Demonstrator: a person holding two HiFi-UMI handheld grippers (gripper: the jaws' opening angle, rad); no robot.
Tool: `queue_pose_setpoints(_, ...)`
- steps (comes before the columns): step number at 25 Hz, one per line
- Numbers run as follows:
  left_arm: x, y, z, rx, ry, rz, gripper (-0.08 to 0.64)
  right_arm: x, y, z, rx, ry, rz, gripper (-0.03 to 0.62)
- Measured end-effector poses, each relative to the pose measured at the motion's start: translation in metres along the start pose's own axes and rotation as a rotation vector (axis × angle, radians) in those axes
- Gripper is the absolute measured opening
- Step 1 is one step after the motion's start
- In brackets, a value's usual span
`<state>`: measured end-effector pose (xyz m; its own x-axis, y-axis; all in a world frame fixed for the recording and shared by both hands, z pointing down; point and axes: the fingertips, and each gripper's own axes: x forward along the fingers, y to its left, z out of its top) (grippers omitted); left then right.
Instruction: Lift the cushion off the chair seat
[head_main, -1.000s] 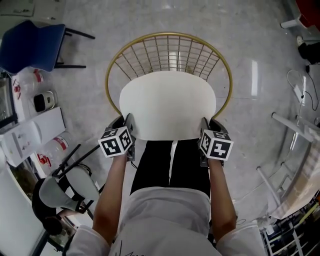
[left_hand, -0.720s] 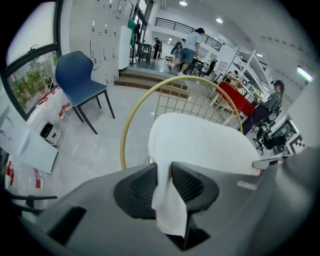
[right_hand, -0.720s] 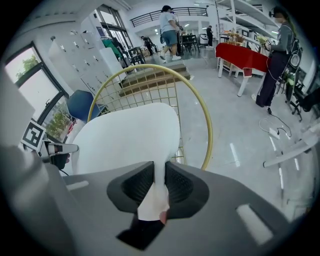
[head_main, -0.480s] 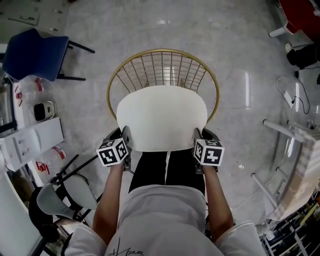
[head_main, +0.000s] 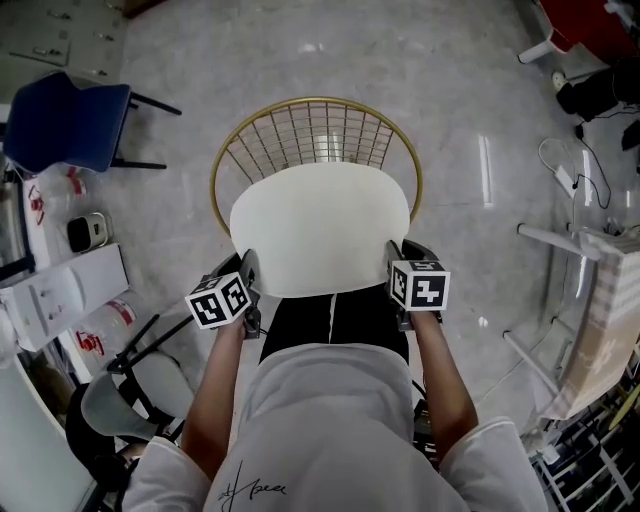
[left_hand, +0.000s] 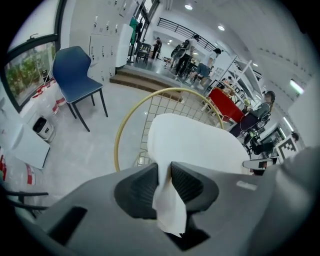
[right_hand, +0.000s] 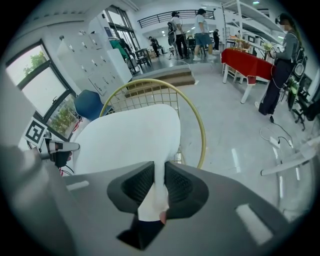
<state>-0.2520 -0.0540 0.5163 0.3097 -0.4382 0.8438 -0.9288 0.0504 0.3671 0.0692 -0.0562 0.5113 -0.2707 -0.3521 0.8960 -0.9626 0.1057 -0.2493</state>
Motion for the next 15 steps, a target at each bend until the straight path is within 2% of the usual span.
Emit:
queue_pose_setpoints(11, -0.028, -0.017, 0.013, -0.026, -0.020, -0.061, 0.091, -0.036, 0.003, 0.016, 0.003, -0.022, 0.055, 0.069)
queue_pose_setpoints(15, -0.040, -0.025, 0.015, -0.012, -0.024, -0.078, 0.089, -0.050, 0.005, 0.015, 0.013, -0.024, 0.070, 0.069)
